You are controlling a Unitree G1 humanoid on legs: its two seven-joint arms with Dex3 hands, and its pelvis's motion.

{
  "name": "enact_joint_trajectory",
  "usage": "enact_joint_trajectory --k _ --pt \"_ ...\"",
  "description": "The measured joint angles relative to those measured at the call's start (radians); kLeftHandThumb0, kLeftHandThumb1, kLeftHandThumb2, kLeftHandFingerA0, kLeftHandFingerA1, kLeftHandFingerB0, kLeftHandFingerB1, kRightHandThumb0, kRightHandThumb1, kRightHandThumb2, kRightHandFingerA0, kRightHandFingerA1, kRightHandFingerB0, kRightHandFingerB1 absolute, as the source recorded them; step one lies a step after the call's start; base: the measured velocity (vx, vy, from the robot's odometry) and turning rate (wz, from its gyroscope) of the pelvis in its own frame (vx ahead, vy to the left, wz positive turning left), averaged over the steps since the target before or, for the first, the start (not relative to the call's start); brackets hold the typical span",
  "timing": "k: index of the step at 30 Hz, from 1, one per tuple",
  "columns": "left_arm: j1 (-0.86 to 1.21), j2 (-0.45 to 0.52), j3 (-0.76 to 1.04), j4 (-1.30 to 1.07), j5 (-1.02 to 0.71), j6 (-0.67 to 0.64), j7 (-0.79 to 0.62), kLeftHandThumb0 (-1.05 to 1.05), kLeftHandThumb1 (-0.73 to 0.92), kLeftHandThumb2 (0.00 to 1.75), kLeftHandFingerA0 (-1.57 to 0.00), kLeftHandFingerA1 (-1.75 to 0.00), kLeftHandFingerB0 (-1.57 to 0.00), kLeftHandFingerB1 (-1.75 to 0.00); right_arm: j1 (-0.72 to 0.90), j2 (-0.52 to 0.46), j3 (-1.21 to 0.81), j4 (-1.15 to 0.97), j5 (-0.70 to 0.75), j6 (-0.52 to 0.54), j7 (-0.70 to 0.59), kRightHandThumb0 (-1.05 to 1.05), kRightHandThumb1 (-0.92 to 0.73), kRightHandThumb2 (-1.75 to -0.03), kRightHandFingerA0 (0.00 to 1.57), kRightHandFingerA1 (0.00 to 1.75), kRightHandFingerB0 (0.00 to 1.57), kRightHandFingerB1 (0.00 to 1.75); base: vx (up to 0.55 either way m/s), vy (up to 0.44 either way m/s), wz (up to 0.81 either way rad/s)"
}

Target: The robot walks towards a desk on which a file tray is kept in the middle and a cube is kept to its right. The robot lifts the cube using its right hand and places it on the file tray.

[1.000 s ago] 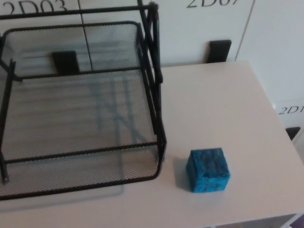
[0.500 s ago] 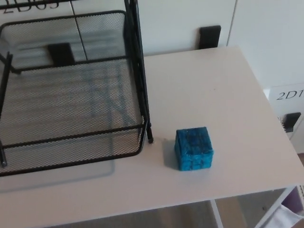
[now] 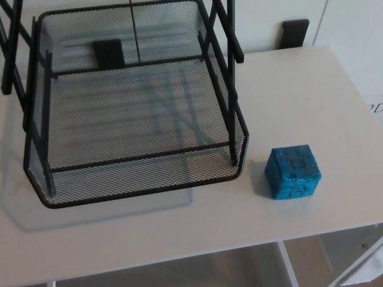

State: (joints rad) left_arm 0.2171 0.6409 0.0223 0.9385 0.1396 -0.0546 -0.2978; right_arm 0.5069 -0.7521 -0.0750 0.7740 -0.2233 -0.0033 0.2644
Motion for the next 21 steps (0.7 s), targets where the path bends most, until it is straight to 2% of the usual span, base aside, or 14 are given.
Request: enact_joint_trajectory --k 3,4,5,9,10,11,14,15,16,17,18,19,21 --pt "-0.001 0.0 0.004 -0.003 -0.002 0.005 -0.001 -0.61 0.75 0.67 -0.16 -0.36 -0.09 -0.19 -0.009 0.0 0.011 -0.008 -0.008 0.002 -0.008 -0.53 -0.52 -0.75 0.29 0.44 0.13 0.36 -0.02 -0.04 0.06" --pt "0.001 0.0 0.005 -0.007 -0.003 0.006 -0.002 -0.63 0.74 0.64 -0.21 -0.35 -0.09 -0.19 -0.009 0.0 0.013 -0.008 -0.009 0.002 -0.01 -0.52 -0.51 -0.73 0.25 0.42 0.14 0.36 0.0 0.0 0.0" --pt "0.005 0.0 0.005 -0.012 -0.003 0.008 -0.002 -0.61 0.75 0.65 -0.18 -0.35 -0.08 -0.17 -0.009 0.0 0.014 -0.01 -0.01 0.002 -0.012 -0.47 -0.51 -0.67 0.27 0.41 0.21 0.36 0.0 0.0 0.0" --pt "0.015 0.0 0.009 -0.016 -0.004 0.012 -0.005 -0.62 0.75 0.65 -0.18 -0.36 -0.09 -0.18 -0.029 0.004 0.012 0.056 -0.009 -0.021 -0.038 -0.48 -0.5 -0.69 0.23 0.42 0.15 0.35 -0.01 -0.019 0.04" --pt "0.016 0.0 0.009 -0.016 -0.003 0.012 -0.005 -0.62 0.74 0.64 -0.21 -0.36 -0.09 -0.18 -0.041 0.006 0.007 0.086 -0.005 -0.032 -0.04 -0.47 -0.59 -0.59 0.23 0.34 0.15 0.27 0.0 0.0 0.0" --pt "0.016 0.0 0.009 -0.016 -0.003 0.012 -0.006 -0.62 0.75 0.64 -0.2 -0.37 -0.09 -0.19 -0.054 0.008 0.004 0.11 -0.002 -0.041 -0.041 -0.53 -0.5 -0.72 0.19 0.41 0.09 0.35 0.0 0.0 0.0" --pt "0.017 0.001 0.009 -0.018 -0.002 0.014 -0.007 -0.62 0.75 0.64 -0.22 -0.36 -0.09 -0.18 -0.08 0.013 0.006 0.133 -0.001 -0.05 -0.042 -0.47 -0.49 -0.68 0.25 0.43 0.11 0.34 0.03 0.047 0.0" --pt "0.018 0.009 0.01 -0.03 -0.002 0.018 -0.008 -0.35 0.53 1.06 0.0 -0.49 0.0 -0.5 -0.088 0.025 0.001 0.137 0.003 -0.057 -0.046 -0.49 -0.48 -0.71 0.41 0.5 0.11 0.36 0.0 0.0 0.0" --pt "0.017 0.013 0.01 -0.035 -0.002 0.02 -0.008 -0.35 0.53 1.06 0.0 -0.49 0.0 -0.5 -0.092 0.031 -0.002 0.139 0.005 -0.061 -0.047 -0.49 -0.48 -0.71 0.41 0.5 0.11 0.36 0.0 0.0 0.0" --pt "0.011 0.021 0.014 -0.035 -0.002 0.023 -0.008 -0.35 0.53 1.06 0.0 -0.49 0.0 -0.5 -0.095 0.047 -0.016 0.138 0.013 -0.069 -0.053 -0.45 -0.48 -0.68 0.36 0.49 0.1 0.34 -0.04 -0.033 0.2" --pt "-0.001 0.03 0.02 -0.033 -0.003 0.025 -0.008 -0.64 0.77 0.62 -0.24 -0.36 -0.07 -0.24 -0.098 0.057 -0.031 0.138 0.022 -0.081 -0.06 -0.39 -0.54 -0.56 0.46 0.46 0.15 0.27 -0.04 -0.036 0.37" --pt "-0.009 0.032 0.024 -0.03 -0.003 0.025 -0.008 -0.67 0.76 0.64 -0.36 -0.42 -0.08 -0.2 -0.109 0.067 -0.053 0.143 0.034 -0.09 -0.064 -0.44 -0.46 -0.67 0.38 0.52 0.1 0.34 -0.04 -0.026 -0.18" --pt "-0.012 0.029 0.024 -0.017 -0.003 0.026 -0.009 -0.67 0.76 0.64 -0.36 -0.42 -0.08 -0.2 -0.123 0.078 -0.11 0.139 0.059 -0.108 -0.077 -0.44 -0.46 -0.67 0.38 0.52 0.1 0.34 -0.12 0.037 -0.03"
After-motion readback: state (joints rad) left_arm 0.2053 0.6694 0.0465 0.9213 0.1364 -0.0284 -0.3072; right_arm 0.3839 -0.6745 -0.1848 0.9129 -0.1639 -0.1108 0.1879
